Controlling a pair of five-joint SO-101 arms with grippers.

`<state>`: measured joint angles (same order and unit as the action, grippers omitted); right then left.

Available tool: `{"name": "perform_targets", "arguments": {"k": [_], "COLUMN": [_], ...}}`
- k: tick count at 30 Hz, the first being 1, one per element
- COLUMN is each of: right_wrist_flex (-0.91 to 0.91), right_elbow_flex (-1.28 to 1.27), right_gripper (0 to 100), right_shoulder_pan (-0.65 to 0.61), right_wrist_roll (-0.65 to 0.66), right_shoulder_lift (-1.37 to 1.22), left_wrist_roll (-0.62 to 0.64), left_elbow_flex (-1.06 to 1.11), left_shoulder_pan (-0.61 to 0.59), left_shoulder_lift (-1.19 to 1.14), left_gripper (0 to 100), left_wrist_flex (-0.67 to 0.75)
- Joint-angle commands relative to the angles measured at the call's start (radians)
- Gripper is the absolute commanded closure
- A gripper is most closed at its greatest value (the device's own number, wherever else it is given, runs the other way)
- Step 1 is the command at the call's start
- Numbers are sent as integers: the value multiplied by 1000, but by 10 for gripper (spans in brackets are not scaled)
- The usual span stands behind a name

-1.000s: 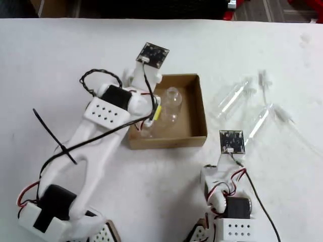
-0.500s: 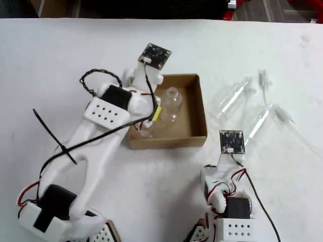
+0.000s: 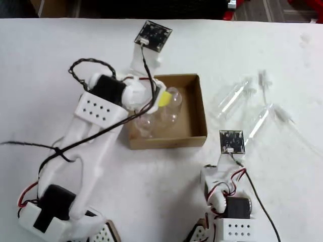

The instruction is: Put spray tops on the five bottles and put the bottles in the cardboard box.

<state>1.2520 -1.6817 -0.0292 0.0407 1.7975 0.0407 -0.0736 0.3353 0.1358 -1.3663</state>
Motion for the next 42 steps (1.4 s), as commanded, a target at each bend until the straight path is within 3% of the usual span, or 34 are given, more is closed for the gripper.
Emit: {"name": "perform_targets", "arguments": {"k": [1,9,16,21,25,32,36,42], "right_wrist_flex": [10,10,10,10,10,10,10,10], "right_elbow_flex": [-9,-9,-9,-9,-9,-9,-9,-9], "right_gripper": [984,984,984,984,984,984,984,984], "right_shoulder_pan": [10,10,10,10,10,10,10,10], "right_wrist_roll": [-6,-6,-6,-6,-6,-6,-6,-6], "right_shoulder_lift": [2,2,2,2,2,2,2,2], "left_wrist_roll": [37,57,63,81,-23,-57,-57,-55], "left_elbow_flex": [-169,-428,-207,74,347,770,990,1301], "left_shoulder_pan": [-47,-137,-151,-159,-162,-326,-403,-414], "left_shoulder_lift": [25,28,297,585,800,1148,1325,1589], "left_gripper": [771,771,769,768,767,767,769,770], "left_wrist_flex": [-164,-425,-414,-308,-127,130,233,313]}}
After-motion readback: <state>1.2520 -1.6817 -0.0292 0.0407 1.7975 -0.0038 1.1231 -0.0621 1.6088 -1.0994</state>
